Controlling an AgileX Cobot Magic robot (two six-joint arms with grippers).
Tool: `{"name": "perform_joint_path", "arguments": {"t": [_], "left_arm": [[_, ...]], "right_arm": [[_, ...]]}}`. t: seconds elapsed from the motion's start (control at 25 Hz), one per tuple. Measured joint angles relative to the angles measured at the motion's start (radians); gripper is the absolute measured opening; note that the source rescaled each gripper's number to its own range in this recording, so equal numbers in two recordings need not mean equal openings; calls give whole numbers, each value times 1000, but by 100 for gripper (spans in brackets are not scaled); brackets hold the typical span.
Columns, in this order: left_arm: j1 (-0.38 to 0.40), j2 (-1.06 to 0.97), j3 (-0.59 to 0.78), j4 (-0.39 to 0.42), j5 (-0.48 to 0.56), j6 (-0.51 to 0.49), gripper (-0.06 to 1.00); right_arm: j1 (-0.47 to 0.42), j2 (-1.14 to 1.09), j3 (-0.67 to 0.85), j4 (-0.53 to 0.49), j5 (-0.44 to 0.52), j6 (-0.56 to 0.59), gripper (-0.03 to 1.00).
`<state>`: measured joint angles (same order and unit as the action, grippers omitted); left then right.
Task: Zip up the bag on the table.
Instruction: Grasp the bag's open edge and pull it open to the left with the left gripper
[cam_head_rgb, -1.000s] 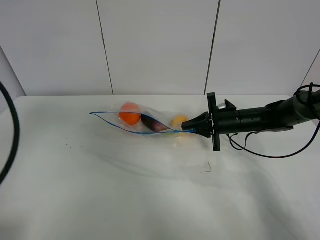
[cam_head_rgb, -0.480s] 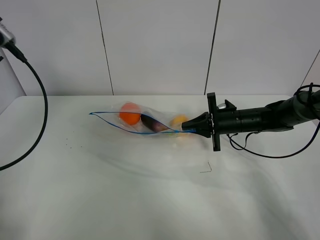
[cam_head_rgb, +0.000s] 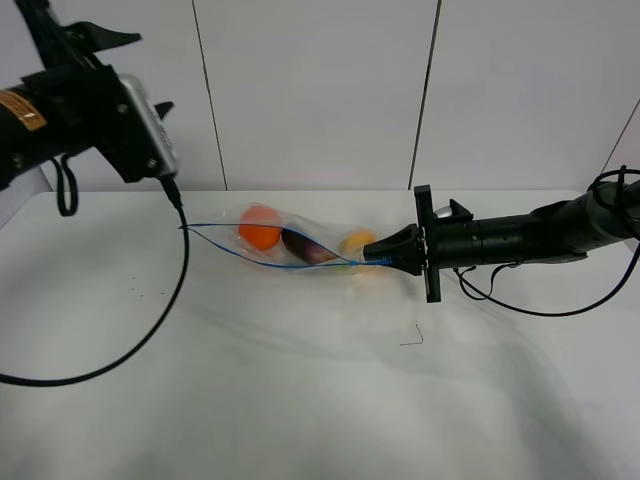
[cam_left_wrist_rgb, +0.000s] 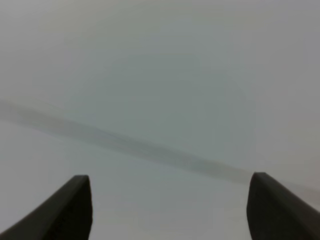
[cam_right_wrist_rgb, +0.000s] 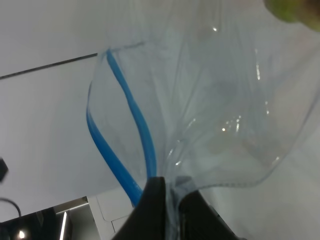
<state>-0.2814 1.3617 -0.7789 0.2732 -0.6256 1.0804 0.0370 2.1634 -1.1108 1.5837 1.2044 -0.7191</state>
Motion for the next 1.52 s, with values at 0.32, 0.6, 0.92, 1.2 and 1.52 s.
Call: {"name": "perform_joint_path", "arguments": {"t": [0.32, 0.6, 0.92, 1.2, 1.52], "left_arm": [[-274, 80, 58, -40, 24, -24, 96], [-380, 127, 117, -71, -45, -81, 96], [-381, 296, 119, -64, -203, -87, 96], [-427, 365, 120, 30, -227, -111, 96], [-437, 484, 119, 39, -408, -92, 96]], "right_arm": [[0, 0, 0, 0, 0, 0, 0], [0, 0, 0, 0, 0, -6, 0], [0, 0, 0, 0, 0, -11, 0], [0, 0, 0, 0, 0, -12, 0], [0, 0, 0, -1, 0, -15, 0]]}}
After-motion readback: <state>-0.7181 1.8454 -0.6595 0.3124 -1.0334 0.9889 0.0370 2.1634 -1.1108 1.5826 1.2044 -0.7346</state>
